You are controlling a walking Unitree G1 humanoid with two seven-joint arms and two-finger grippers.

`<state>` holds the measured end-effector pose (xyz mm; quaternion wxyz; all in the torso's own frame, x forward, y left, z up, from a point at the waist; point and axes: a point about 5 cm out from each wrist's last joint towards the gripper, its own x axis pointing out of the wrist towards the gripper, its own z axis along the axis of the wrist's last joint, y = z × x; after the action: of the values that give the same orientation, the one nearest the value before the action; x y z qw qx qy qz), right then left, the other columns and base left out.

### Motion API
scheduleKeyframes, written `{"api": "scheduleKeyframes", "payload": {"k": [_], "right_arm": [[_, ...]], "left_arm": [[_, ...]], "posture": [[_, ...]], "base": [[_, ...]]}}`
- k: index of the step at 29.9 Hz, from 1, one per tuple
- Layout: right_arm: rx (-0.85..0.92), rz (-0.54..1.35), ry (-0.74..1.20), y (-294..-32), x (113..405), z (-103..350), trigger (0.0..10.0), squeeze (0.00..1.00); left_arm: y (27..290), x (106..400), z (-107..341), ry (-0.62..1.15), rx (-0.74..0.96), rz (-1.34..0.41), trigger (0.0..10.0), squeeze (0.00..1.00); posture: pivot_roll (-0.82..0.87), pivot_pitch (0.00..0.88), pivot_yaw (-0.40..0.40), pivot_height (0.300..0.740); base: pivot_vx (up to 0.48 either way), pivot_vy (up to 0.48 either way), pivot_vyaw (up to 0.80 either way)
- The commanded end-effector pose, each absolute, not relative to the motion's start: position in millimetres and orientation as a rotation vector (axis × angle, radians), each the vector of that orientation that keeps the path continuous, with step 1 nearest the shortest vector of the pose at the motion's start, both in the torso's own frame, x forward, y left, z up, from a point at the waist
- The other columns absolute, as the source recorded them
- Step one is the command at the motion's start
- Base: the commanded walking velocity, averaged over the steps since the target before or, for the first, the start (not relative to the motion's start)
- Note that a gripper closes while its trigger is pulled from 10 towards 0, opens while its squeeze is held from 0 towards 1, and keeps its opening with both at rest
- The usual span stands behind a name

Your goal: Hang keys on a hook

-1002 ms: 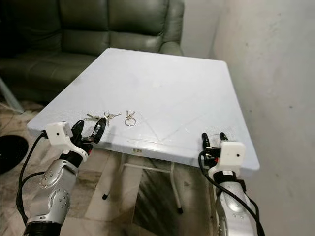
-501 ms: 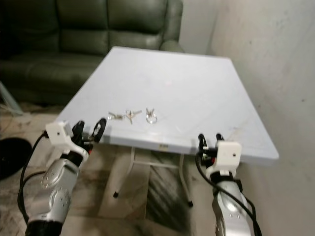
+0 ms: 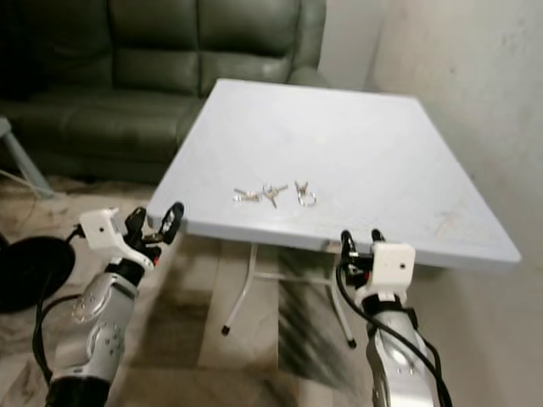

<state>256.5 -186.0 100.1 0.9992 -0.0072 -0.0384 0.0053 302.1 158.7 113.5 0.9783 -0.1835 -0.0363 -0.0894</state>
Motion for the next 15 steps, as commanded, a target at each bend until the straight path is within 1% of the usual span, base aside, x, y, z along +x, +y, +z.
{"api": "scheduleKeyframes", "payload": {"k": [1, 6, 15], "right_arm": [[-0.007, 0.021, -0.105, -181.6, 260.2, 107.4, 10.0, 0.0], [-0.011, 0.023, -0.106, -182.4, 261.0, 107.9, 10.0, 0.0], [-0.017, 0.028, -0.107, -182.0, 262.1, 108.7, 10.0, 0.0]], "left_arm": [[163.8, 302.4, 112.5, -0.067, -0.357, -0.156, 10.0, 0.0], [162.5, 303.5, 112.2, -0.065, -0.364, -0.151, 10.0, 0.0], [161.2, 303.7, 107.8, -0.038, -0.355, -0.116, 10.0, 0.0]], "posture": [[0.0, 0.0, -0.079, 0.74], [0.0, 0.0, -0.081, 0.74], [0.0, 0.0, -0.084, 0.74]], "base": [[0.0, 0.472, 0.0], [0.0, 0.457, 0.0], [0.0, 0.0, 0.0]]}}
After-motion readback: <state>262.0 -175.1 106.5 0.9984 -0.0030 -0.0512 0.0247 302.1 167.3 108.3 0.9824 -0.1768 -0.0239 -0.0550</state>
